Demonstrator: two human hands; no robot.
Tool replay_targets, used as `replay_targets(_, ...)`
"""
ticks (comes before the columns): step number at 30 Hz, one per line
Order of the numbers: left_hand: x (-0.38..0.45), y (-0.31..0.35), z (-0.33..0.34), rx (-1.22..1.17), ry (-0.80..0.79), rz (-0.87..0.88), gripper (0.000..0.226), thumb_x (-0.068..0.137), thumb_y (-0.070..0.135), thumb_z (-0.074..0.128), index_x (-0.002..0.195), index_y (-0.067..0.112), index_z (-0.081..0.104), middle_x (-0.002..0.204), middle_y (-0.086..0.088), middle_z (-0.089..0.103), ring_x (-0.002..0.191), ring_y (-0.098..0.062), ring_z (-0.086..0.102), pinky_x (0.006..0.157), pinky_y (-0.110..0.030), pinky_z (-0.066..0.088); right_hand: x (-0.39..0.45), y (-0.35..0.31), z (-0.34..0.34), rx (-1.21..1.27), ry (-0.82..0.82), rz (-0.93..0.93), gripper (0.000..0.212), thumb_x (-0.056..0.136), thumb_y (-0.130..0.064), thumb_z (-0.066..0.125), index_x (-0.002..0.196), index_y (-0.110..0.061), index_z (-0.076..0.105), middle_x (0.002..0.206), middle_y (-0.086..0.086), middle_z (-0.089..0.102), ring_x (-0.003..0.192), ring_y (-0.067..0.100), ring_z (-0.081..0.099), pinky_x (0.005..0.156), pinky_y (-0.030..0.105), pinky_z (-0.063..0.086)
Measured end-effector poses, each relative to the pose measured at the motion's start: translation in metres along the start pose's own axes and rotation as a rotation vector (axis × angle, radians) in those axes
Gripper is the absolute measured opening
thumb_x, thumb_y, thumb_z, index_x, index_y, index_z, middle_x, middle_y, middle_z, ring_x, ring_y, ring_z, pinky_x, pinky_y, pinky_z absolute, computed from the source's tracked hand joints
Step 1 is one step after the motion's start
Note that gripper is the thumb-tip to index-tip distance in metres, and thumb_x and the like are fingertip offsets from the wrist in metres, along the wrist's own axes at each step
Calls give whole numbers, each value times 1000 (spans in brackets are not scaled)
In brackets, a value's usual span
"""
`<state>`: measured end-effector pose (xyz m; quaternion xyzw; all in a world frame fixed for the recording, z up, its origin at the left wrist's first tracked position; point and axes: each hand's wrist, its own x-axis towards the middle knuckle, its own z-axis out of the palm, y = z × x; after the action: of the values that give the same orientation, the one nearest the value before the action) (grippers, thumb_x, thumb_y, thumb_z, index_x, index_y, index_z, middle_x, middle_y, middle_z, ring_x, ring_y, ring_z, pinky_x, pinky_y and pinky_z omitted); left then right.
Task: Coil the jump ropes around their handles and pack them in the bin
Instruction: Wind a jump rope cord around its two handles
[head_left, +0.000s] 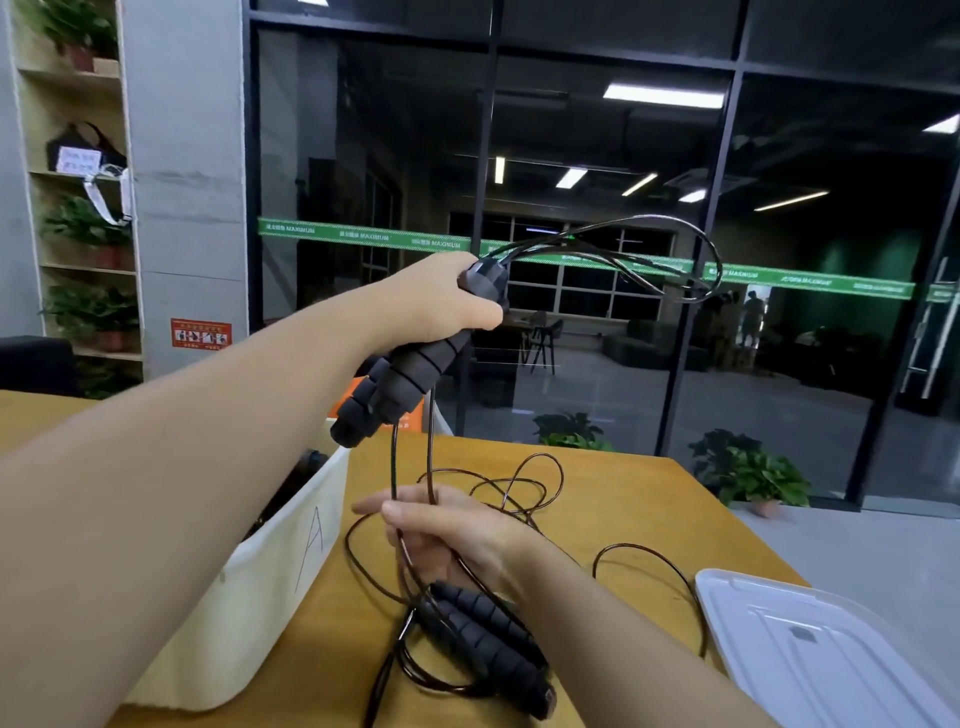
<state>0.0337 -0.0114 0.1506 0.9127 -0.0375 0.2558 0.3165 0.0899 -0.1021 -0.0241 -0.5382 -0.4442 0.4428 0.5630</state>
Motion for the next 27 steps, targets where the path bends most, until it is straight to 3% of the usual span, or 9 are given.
replay_targets(1, 0, -1, -1, 2, 2, -5, 13, 82, 17, 62, 86, 13, 51, 77, -1, 49, 66, -14, 46, 58, -24, 38, -3, -1, -2, -76, 27, 21, 8, 91, -28, 64, 96, -21, 65, 64, -5, 36, 51, 5, 34, 47, 16, 29)
replay_targets(3, -1, -3, -4, 9, 9, -14, 13, 82, 18, 63, 88, 13, 53, 78, -1, 52, 67, -14, 48, 59, -24, 39, -6, -3, -8, -324, 138, 99, 10, 93, -21, 60, 84, -19, 63, 58, -7, 40, 50, 8, 34, 48, 19, 29)
replay_targets(9, -4, -5, -15, 41, 56, -15, 19, 82, 16, 61, 74, 17, 44, 72, 1, 46, 63, -13, 42, 55, -23, 33, -10, -2, -40, -1468, 429, 626, 17, 87, -29, 56, 92, -13, 54, 84, 2, 58, 74, 18, 56, 64, 28, 50)
replay_targets(12, -4, -8, -21, 68, 85, -1, 15, 81, 18, 62, 78, 18, 47, 70, 4, 47, 61, -11, 42, 53, -24, 32, -24, -18, -51, -1262, 468, 863, 32, 99, -35, 43, 96, -7, 58, 86, 8, 63, 65, 17, 59, 60, 23, 50)
replay_targets(14, -3, -11, -23, 64, 85, 1, 15, 80, 18, 62, 78, 20, 47, 70, 5, 47, 60, -12, 42, 53, -24, 32, -29, -40, -54, -951, 559, 839, 59, 101, -52, 29, 101, -4, 64, 75, 8, 62, 56, 15, 64, 54, 24, 53)
replay_targets(17, -2, -16, -23, 33, 98, -3, 23, 78, 16, 62, 70, 22, 41, 64, 6, 42, 56, -12, 37, 51, -25, 30, -32, -73, -60, -703, 707, 601, 70, 100, -57, 23, 111, 0, 63, 70, 11, 63, 55, 19, 67, 56, 26, 58)
replay_targets(21, -1, -24, -20, 18, 97, -25, 23, 79, 14, 63, 71, 19, 42, 65, 5, 45, 56, -12, 39, 53, -25, 32, -35, -102, -74, -546, 914, 247, 60, 101, -53, 31, 98, -4, 67, 79, 13, 71, 62, 22, 70, 49, 26, 56)
replay_targets(24, 1, -32, -17, 8, 94, -53, 17, 79, 18, 65, 78, 19, 47, 72, 2, 50, 60, -14, 44, 56, -27, 37, -32, -121, -80, -310, 1034, -2, 53, 102, -46, 36, 79, -8, 64, 67, 6, 66, 60, 19, 61, 51, 25, 52)
replay_targets(27, 5, -39, -12, -23, 88, -81, 21, 79, 22, 66, 94, 13, 55, 80, -2, 54, 65, -16, 48, 60, -30, 40, -24, -130, -88, -458, 1102, -195, 41, 104, -37, 37, 85, -13, 64, 83, -2, 64, 77, 15, 59, 70, 28, 51)
